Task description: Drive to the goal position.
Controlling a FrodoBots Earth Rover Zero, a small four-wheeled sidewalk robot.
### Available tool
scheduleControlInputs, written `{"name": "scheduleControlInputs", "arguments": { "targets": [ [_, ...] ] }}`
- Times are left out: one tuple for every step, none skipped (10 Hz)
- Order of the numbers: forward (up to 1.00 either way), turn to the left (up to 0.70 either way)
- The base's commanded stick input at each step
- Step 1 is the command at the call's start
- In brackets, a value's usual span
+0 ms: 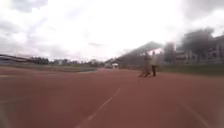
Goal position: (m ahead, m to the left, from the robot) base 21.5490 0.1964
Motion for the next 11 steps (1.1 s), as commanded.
{"name": "scheduleControlInputs", "arguments": {
  "targets": [
    [0.70, 0.00],
    [0.70, 0.00],
    [0.70, 0.00],
    [0.70, 0.00],
    [0.70, 0.00],
    [0.70, 0.00],
    [0.70, 0.00],
    [0.70, 0.00],
    [0.70, 0.00],
    [0.70, 0.00],
    [0.70, 0.00]
  ]
}}
